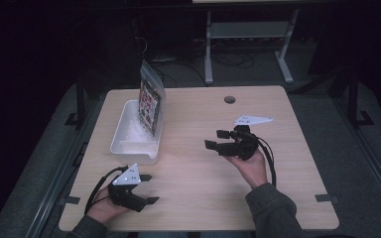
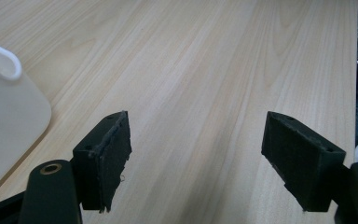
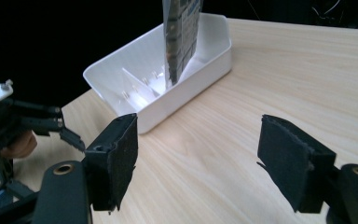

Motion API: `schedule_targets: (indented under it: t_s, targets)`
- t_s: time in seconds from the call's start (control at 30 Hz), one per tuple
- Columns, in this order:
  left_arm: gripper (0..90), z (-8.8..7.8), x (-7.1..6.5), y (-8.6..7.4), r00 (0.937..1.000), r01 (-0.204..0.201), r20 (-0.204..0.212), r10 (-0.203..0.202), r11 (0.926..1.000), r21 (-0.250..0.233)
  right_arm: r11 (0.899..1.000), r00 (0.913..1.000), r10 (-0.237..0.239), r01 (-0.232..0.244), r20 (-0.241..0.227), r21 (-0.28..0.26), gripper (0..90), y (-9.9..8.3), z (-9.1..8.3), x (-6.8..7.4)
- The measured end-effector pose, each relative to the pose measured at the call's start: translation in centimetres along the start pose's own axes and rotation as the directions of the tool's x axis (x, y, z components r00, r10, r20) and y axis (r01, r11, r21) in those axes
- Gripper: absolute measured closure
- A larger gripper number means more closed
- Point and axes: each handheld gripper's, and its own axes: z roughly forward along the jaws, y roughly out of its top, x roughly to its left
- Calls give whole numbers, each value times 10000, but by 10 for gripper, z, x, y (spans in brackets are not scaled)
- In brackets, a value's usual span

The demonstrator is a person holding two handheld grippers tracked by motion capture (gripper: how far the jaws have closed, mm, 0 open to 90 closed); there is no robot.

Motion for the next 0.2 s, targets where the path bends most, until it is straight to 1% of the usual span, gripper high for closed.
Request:
schedule_targets:
  t_s: [0.13, 0.2]
  targets:
    - [231, 0, 0, 0, 10000, 34, -26, -34, 10000, 4, 10000, 10000, 27, -27, -28, -24, 284, -6, -3, 1]
    - [231, 0, 1, 0, 10000, 45, -51, -45, 10000, -33, 9999, 9999, -113, 113, 21, 87, 276, -13, -4, 5]
